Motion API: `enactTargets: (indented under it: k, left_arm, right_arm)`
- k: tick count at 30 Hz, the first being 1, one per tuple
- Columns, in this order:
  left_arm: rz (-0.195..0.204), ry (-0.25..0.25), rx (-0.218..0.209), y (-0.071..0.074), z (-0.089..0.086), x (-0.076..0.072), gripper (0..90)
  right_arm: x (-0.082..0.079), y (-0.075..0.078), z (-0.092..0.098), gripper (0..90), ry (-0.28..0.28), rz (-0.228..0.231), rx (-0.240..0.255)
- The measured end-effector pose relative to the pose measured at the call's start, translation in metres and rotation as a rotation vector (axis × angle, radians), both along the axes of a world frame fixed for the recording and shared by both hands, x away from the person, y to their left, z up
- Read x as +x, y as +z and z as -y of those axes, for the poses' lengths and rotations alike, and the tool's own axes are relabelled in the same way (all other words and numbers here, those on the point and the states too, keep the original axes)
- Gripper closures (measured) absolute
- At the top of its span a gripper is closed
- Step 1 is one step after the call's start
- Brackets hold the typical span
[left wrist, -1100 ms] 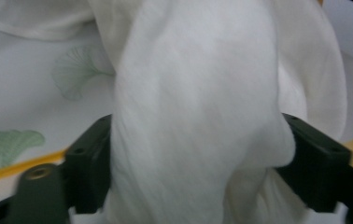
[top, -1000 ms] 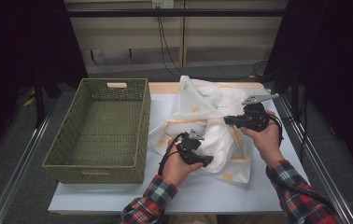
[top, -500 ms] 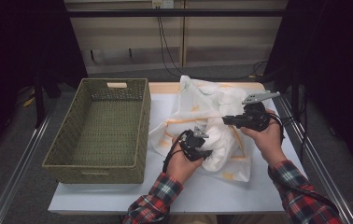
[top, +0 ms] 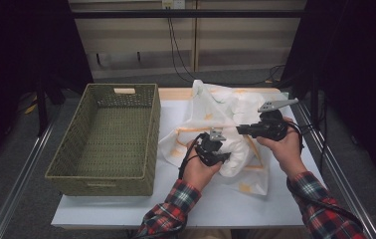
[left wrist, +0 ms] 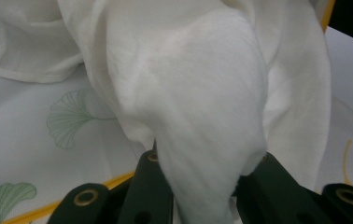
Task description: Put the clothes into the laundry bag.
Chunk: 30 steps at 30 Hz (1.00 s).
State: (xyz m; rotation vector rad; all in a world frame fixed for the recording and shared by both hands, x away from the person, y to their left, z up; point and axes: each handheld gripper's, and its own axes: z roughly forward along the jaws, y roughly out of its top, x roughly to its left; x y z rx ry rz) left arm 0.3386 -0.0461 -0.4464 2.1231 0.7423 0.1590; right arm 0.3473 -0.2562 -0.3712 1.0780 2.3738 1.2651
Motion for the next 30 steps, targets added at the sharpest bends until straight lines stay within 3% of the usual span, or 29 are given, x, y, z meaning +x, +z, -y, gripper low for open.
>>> enactTargets:
  k: [2,12,20,26,30]
  left_arm:
    - [0.007,0.017,-0.024,-0.001,0.003,0.001,79.6]
    - [0.051,0.041,-0.052,0.003,0.017,0.007,79.4]
    - [0.086,0.057,-0.091,-0.004,0.027,0.013,77.6]
    - [0.062,0.018,-0.083,-0.014,0.028,0.011,65.7]
    - [0.071,0.036,-0.056,-0.016,0.023,0.011,45.7]
  right_arm:
    - [0.0,0.001,0.0,89.5,-0.002,0.002,0.006]
    - [-0.001,0.001,0.003,89.5,-0.004,0.001,0.016]
    - [-0.001,0.0,0.005,89.5,-0.005,-0.002,0.022]
    - [0.001,-0.003,0.009,89.4,-0.024,-0.001,0.016]
    - [0.002,-0.004,0.013,89.4,-0.051,0.004,0.012]
